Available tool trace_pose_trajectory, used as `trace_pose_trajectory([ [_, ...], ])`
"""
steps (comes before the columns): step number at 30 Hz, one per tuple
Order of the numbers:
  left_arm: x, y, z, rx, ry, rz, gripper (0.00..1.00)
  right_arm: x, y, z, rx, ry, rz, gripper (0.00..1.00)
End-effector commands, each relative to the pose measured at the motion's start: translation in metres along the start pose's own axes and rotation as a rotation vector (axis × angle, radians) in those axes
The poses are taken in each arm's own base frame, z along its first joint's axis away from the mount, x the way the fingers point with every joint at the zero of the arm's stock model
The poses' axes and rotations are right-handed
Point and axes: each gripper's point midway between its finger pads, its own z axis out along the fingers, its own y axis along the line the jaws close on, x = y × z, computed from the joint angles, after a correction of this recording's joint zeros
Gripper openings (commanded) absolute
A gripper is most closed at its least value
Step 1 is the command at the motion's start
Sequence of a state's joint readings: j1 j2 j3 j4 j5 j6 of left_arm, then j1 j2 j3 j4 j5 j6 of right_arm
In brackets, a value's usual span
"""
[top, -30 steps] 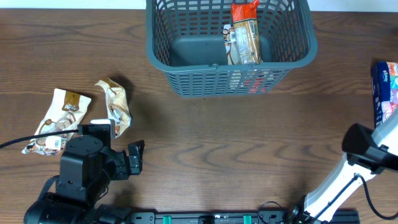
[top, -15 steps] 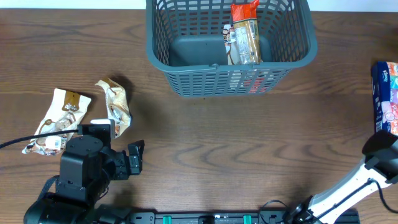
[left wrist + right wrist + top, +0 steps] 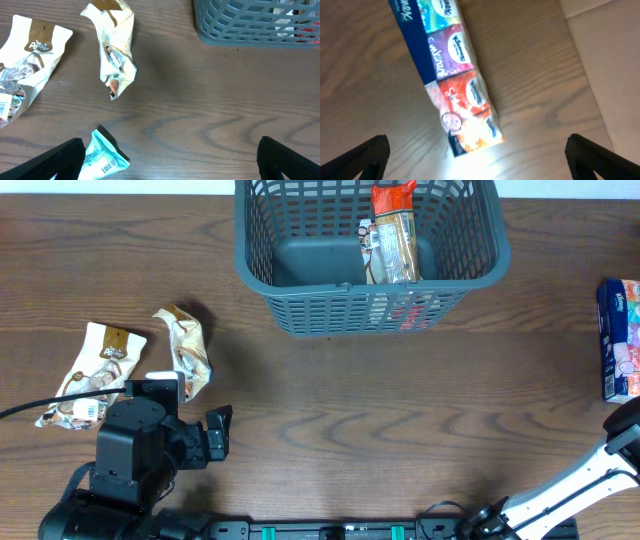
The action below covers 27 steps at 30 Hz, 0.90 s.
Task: Pack container
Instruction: 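Release the bag and move the right gripper to the blue tissue pack, then grasp the blue tissue pack with the right gripper and lift it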
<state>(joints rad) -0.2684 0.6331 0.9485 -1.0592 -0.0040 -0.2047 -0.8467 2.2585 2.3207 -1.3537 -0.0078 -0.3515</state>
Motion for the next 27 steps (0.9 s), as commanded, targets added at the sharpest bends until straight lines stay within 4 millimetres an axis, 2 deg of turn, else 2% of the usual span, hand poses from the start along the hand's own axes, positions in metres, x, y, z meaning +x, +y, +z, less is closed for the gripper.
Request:
trace_pose_trajectory([
  [1,-0.002,0.002,-0.002,-0.009,-0.008,0.01,0.99,0.01,0.006,0.03,-0.01,0.061,-0.04,0.99],
  [4,-0.002,0.002,-0.002,-0.01,-0.008,0.01,0.99,0.013,0.006,0.044,0.027,0.088,-0.056,0.99],
  [9,-0.002,0.002,-0.002,-0.01,-0.008,0.01,0.99,0.017,0.018,0.057,0.025,0.115,-0.133,0.9],
  [17,-0.002,0.002,-0.002,-0.009,-0.008,0.01,0.99,0.018,0.041,0.073,-0.007,0.121,-0.18,0.89],
  [23,-0.002,0.002,-0.002,-0.01,-0.008,0.01,0.98,0.031,0.046,0.092,-0.015,0.151,-0.197,0.9],
  [27,-0.002,0.002,-0.002,-0.01,-0.008,0.01,0.99,0.04,0.042,0.1,0.005,0.18,-0.201,0.9],
])
